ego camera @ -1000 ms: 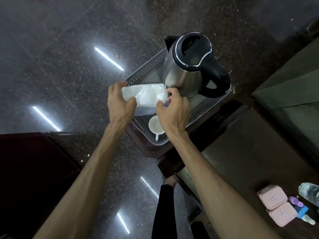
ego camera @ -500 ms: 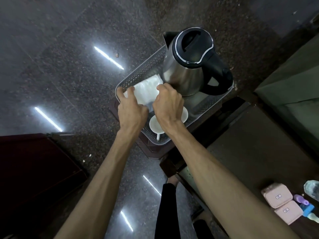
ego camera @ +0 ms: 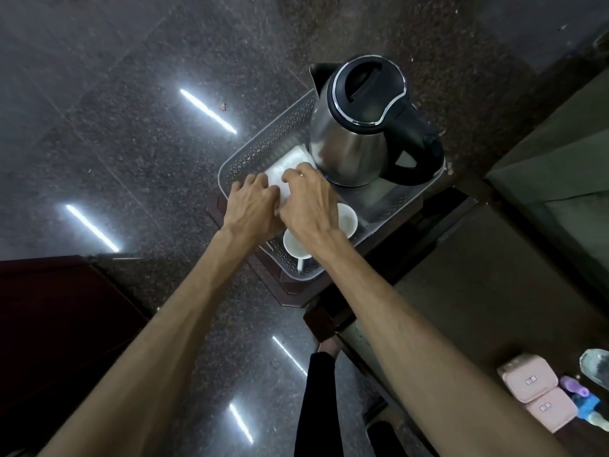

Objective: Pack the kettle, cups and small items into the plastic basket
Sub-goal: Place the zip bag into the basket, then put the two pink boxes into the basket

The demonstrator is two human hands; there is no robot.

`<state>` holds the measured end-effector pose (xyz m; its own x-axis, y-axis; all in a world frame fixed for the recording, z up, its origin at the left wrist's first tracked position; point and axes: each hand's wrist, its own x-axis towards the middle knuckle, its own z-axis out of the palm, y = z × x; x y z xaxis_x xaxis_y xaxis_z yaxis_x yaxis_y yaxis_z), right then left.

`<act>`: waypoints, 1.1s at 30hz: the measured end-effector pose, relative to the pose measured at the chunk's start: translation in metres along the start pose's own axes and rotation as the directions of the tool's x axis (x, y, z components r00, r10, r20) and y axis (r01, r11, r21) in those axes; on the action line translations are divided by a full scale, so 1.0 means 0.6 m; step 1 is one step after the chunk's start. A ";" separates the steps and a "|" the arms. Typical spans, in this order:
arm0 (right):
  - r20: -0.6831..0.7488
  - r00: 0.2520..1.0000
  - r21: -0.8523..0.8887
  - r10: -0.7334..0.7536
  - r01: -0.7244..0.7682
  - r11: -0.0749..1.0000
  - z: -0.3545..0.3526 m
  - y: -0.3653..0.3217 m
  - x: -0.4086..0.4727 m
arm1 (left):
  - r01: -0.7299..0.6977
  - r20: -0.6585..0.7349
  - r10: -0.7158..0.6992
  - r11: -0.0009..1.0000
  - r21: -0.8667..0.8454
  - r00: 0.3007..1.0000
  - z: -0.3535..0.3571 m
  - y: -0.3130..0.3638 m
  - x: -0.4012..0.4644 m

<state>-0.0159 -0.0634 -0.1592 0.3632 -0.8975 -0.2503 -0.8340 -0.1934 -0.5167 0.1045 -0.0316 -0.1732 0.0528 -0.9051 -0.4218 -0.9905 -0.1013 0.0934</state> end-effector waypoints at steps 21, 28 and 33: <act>-0.084 0.993 0.255 0.077 -0.053 0.966 -0.098 0.111 -0.085 | -0.116 -0.348 -0.007 0.937 -0.330 0.938 -0.022 0.128 -0.050; -0.207 0.949 0.300 0.236 -0.168 0.939 -0.153 0.231 -0.195 | -0.237 -0.363 0.079 0.878 -0.416 0.928 -0.015 0.300 -0.088; -0.254 0.873 0.341 0.416 -0.321 0.883 -0.182 0.348 -0.327 | -0.337 -0.283 0.239 0.861 -0.381 0.929 0.026 0.456 -0.141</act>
<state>-0.3065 0.0288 -0.1286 -0.1349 -0.9648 -0.2258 -0.7119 0.2528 -0.6552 -0.1732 0.0238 -0.1259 -0.1514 -0.9818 -0.1145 -0.8222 0.0608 0.5659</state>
